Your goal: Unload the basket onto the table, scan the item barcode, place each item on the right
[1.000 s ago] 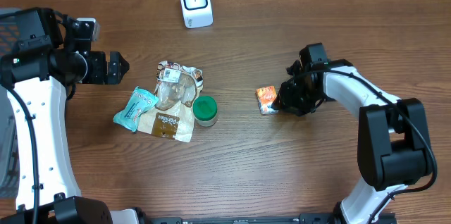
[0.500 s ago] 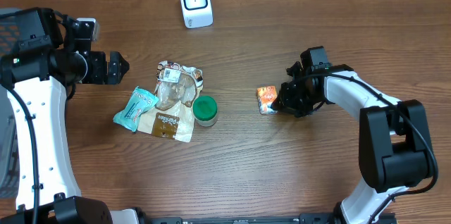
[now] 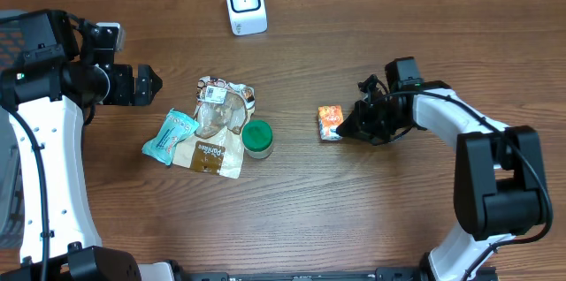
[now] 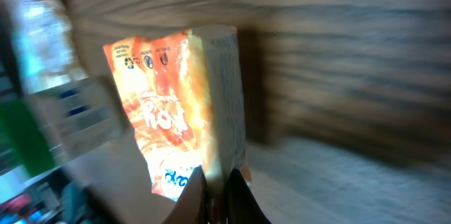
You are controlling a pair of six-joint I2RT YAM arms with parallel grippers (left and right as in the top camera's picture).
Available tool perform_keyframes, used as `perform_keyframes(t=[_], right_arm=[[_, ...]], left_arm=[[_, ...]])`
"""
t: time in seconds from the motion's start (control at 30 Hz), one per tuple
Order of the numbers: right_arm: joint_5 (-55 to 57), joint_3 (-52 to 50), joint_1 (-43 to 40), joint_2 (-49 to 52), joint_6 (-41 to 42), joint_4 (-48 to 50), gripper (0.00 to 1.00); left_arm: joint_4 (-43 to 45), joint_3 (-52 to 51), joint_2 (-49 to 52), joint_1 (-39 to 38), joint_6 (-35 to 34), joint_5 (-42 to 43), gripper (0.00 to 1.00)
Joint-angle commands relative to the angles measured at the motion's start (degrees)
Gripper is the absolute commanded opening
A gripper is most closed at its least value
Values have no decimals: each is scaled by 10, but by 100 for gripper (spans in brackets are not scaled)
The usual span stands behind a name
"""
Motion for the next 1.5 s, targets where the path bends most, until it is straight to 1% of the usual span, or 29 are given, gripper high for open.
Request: perform_keyframes(t=[0.0, 0.1, 0.23, 0.3, 0.6, 0.93, 1.33, 1.47], right_arm=[[-144, -1, -26, -16, -51, 0, 4], [-217, -1, -47, -16, -63, 0, 4], [-343, -1, -75, -16, -102, 0, 4], [-385, -1, -83, -17, -106, 0, 4], [-510, -1, -88, -17, -100, 17, 4], [-510, 2, -88, -17, -87, 16, 4], [-506, 2, -88, -17, -87, 47, 4], [-456, 2, -88, -17, -68, 47, 4]], left_arm=[[0, 14, -3, 0, 8, 7, 100], [0, 14, -3, 0, 8, 7, 100], [0, 14, -3, 0, 8, 7, 100], [0, 14, -3, 0, 8, 7, 99], [0, 14, -3, 0, 8, 7, 100], [0, 14, -3, -1, 8, 7, 100], [0, 14, -3, 0, 8, 7, 100], [0, 14, -3, 0, 8, 7, 100]])
